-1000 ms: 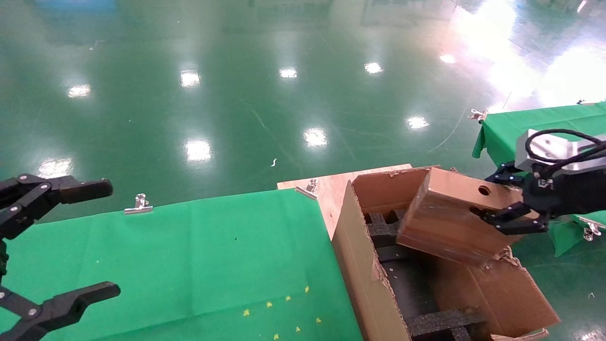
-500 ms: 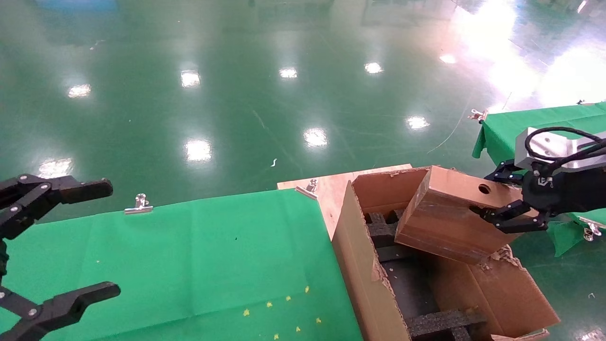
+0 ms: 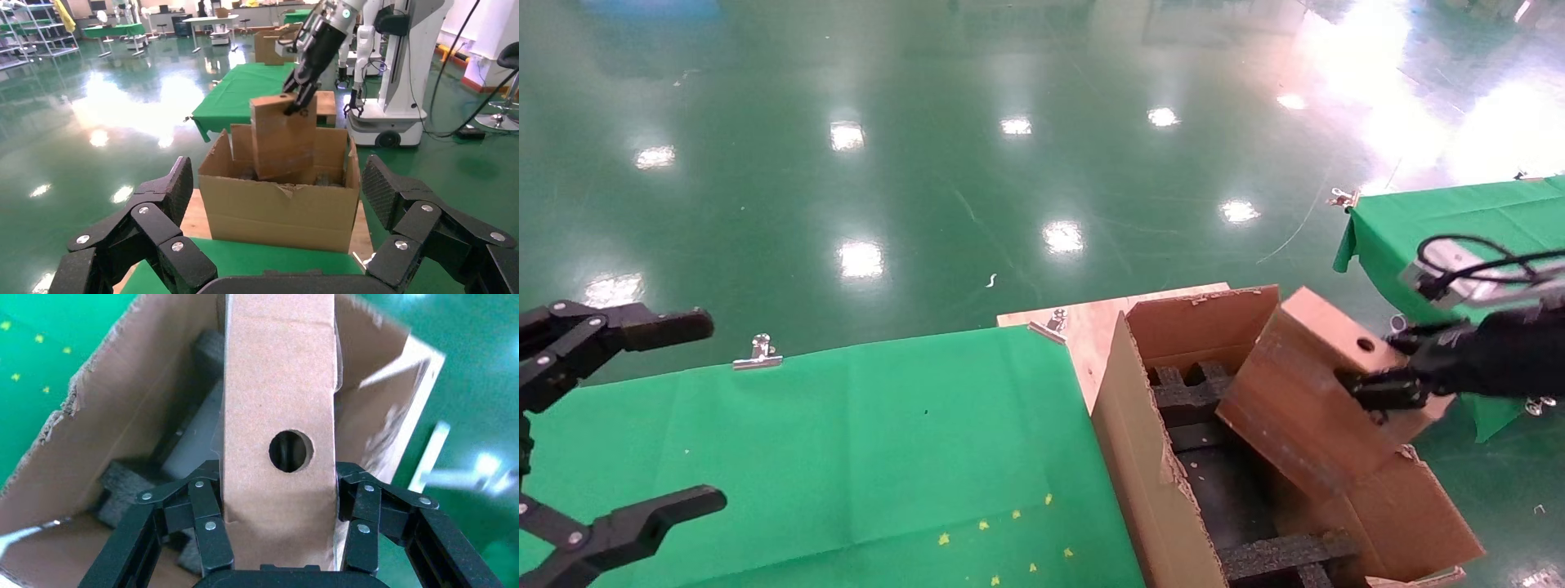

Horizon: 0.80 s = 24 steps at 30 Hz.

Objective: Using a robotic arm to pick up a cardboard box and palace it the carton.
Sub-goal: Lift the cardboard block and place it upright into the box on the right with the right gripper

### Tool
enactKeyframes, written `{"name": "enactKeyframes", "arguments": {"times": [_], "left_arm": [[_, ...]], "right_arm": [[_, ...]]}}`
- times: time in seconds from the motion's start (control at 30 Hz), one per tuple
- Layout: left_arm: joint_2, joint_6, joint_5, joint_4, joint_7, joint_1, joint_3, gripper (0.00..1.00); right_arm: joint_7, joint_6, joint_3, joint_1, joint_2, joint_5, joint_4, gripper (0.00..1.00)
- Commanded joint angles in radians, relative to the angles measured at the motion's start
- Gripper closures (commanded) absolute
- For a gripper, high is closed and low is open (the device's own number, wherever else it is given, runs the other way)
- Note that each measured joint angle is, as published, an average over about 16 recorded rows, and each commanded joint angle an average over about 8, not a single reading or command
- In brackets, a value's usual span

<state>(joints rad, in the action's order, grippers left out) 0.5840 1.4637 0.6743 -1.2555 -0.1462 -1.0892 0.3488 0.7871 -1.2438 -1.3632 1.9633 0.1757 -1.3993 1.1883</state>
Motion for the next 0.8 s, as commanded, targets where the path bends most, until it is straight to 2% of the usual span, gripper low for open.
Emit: {"name": "enactKeyframes", "arguments": {"times": [0.03, 0.17, 0.4, 0.8], "left_arm": [[0.000, 0.000, 0.000, 0.000, 0.000, 0.000, 0.000, 0.00], [0.000, 0.000, 0.000, 0.000, 0.000, 0.000, 0.000, 0.00], [0.000, 0.000, 0.000, 0.000, 0.000, 0.000, 0.000, 0.00], [0.000, 0.000, 0.000, 0.000, 0.000, 0.000, 0.000, 0.00]], "right_arm": [[0.118, 0.041, -0.014, -0.020, -0.031, -0.018, 0.077, 1.00], [0.281, 0.084, -0.037, -0.045, -0.053, -0.068, 0.145, 1.00], [0.499, 0.130, -0.064, -0.070, -0.039, -0.161, 0.159, 1.00], [0.776, 0.150, -0.087, -0.075, 0.030, -0.371, 0.166, 1.00]]}}
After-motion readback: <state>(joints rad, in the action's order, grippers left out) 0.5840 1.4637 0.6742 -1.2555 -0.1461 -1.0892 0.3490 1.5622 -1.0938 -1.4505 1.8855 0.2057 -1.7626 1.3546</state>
